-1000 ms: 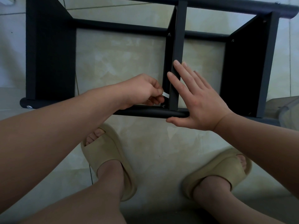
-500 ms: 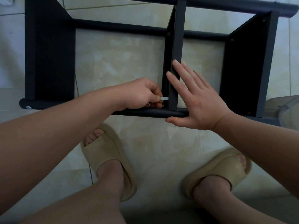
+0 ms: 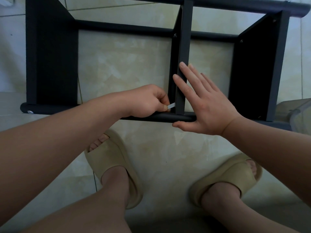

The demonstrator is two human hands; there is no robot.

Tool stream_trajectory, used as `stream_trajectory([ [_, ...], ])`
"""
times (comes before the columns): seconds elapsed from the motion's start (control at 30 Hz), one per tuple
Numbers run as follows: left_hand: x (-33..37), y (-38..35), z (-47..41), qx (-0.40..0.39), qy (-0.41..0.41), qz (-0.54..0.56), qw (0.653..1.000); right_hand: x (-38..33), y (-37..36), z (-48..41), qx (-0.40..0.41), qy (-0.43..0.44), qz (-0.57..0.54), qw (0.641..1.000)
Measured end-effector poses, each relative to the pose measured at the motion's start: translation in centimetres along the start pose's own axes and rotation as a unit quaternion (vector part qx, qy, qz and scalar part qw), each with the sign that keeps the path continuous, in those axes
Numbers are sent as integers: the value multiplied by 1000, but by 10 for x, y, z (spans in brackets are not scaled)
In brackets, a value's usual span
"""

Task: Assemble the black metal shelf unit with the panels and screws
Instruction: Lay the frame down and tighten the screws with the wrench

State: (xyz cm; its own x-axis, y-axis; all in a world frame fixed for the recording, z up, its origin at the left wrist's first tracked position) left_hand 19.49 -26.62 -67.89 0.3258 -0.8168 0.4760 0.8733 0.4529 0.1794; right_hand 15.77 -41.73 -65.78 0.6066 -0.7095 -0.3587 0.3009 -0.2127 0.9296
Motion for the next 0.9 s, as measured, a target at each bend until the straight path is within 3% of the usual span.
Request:
stream_trajectory([
  [0.27, -1, 6, -2, 32, -18, -12, 999, 0, 0, 0, 1, 1, 3, 1000],
  [0.4, 6, 20, 1, 99, -71, -122, 985, 0, -1, 0, -2, 2, 2, 1000],
  [0.5, 13, 23, 2, 103, -102, -145, 979, 0, -1, 0, 2, 2, 0, 1000],
  [0.57, 12, 21, -1, 83, -91, -97, 988, 0, -1, 0, 3, 3, -1, 1000],
  [0.67, 7, 11, -7, 33, -43, 72, 996, 1, -1, 0, 2, 3, 1, 1000],
  [0.77, 1, 2, -11, -4, 30, 248, 968, 1, -1, 0, -1, 3, 0, 1000],
  [0.9, -1, 5, -14, 21, 47, 302, 952, 1, -1, 0, 3, 1, -1, 1000],
])
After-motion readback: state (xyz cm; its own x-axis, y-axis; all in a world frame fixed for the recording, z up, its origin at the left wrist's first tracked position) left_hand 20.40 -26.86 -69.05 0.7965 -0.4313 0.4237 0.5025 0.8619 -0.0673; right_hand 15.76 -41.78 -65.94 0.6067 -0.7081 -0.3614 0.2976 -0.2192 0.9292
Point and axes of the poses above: each hand's wrist, its own z-axis away from the middle knuckle, its own y-axis out of the back of the hand, x = y × z, the point moved 6 cm from there along -z, towards the middle knuckle, and after that the axes turned 11 degrees about y, right-handed, at the moved point
